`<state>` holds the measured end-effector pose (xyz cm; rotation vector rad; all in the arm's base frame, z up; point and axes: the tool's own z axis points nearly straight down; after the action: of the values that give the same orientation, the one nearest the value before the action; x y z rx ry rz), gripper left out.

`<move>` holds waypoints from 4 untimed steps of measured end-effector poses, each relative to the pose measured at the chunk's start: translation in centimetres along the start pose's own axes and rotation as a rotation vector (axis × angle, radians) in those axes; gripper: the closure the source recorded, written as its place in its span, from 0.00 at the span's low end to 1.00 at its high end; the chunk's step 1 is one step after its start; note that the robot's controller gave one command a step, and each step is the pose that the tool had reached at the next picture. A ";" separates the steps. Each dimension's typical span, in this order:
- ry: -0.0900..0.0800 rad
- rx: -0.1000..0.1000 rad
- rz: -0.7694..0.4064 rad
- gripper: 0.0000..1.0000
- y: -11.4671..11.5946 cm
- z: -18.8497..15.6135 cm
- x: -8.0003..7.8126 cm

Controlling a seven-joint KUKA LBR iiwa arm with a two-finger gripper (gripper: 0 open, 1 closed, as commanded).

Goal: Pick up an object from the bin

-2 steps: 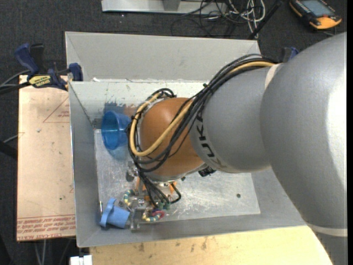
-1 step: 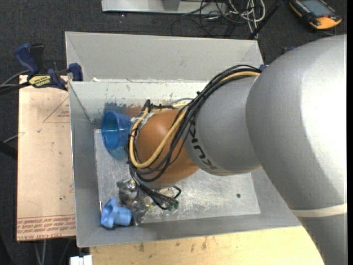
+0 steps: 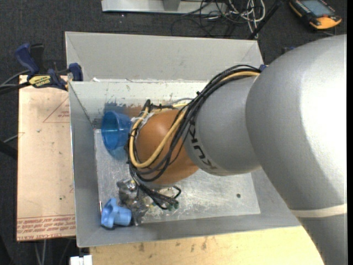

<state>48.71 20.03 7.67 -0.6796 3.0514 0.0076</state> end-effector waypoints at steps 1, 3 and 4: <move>0.019 0.000 0.007 1.00 -0.4 -4.2 0.3; 0.016 0.000 0.022 0.00 -0.6 -5.8 1.2; 0.015 -0.001 -0.176 0.00 -0.6 -3.5 0.6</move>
Offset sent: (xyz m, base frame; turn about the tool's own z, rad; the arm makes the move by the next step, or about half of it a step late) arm -0.0091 -0.0113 0.0587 0.0212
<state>48.40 19.22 11.12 -0.9490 2.9936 0.0020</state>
